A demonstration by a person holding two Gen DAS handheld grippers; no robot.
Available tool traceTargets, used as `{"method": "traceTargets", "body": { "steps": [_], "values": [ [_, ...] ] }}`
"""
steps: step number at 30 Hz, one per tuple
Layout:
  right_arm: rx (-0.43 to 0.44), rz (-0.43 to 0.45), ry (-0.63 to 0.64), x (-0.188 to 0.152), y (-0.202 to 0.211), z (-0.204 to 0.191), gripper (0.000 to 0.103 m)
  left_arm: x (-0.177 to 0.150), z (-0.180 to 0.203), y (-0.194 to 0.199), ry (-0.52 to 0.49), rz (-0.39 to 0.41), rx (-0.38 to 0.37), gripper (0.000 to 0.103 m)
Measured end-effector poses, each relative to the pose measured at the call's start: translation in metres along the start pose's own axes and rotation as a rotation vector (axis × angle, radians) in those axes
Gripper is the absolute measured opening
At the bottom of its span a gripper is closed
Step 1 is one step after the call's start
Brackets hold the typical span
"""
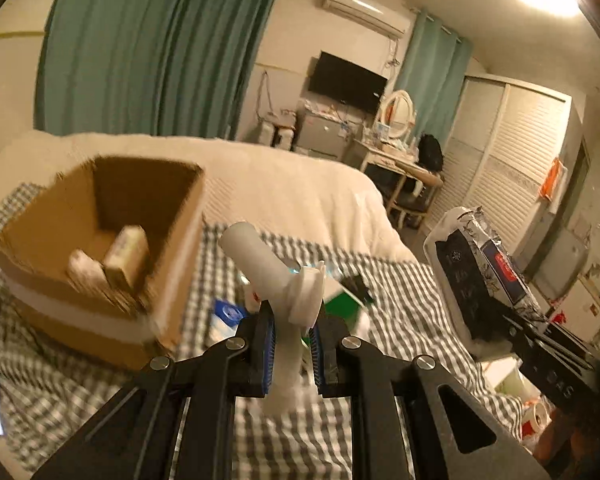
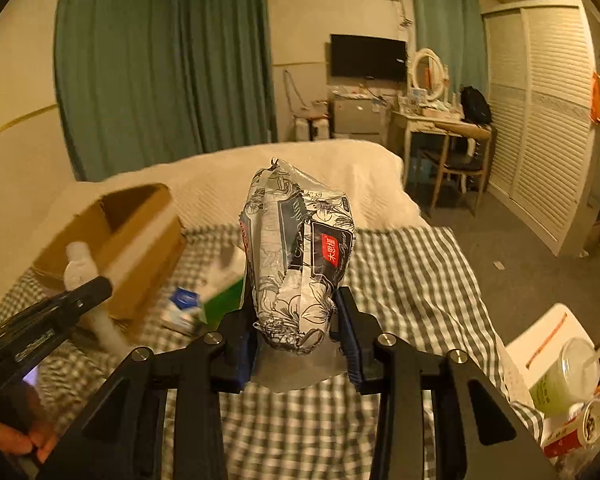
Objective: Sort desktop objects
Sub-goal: 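Carry the tube and wipes pack over the cardboard box and release both, then move both grippers back over the bed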
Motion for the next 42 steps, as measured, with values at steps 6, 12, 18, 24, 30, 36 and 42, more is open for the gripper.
{"method": "traceTargets", "body": {
  "steps": [6, 12, 18, 24, 30, 36, 42],
  "values": [
    [0.093, 0.008, 0.041, 0.039, -0.001, -0.052, 0.035, 0.038, -0.032, 0.004, 0.018, 0.038, 0.070, 0.014],
    [0.239, -0.011, 0.050, 0.077, -0.031, -0.121, 0.035, 0.081, -0.094, -0.010, 0.075, 0.032, 0.132, 0.015],
    [0.328, -0.037, 0.101, 0.102, -0.087, -0.197, 0.035, 0.098, -0.168, -0.032, 0.085, 0.073, 0.246, 0.015],
    [0.386, -0.091, 0.147, 0.101, -0.145, -0.254, 0.035, 0.086, -0.210, -0.060, 0.105, 0.029, 0.187, 0.015],
    [0.411, -0.113, 0.124, 0.096, -0.178, -0.267, 0.043, 0.080, -0.216, -0.075, 0.077, 0.012, 0.139, 0.026],
    [0.415, -0.085, 0.044, 0.099, -0.166, -0.239, 0.055, 0.080, -0.205, -0.066, 0.072, 0.038, 0.132, 0.084],
    [0.360, -0.052, -0.001, 0.104, -0.119, -0.187, 0.058, 0.081, -0.170, -0.037, 0.042, 0.052, 0.138, 0.087]
  ]
}}
Point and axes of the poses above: each gripper's, at about its wrist camera, not at the fingertips, and y roughly against the way its jaws point, z to its right, x to its top, the point moved 7 cm from there along -y, roughly the way its jaws point, and after that the axes turned 6 degrees about y, right-handed, at the moved point
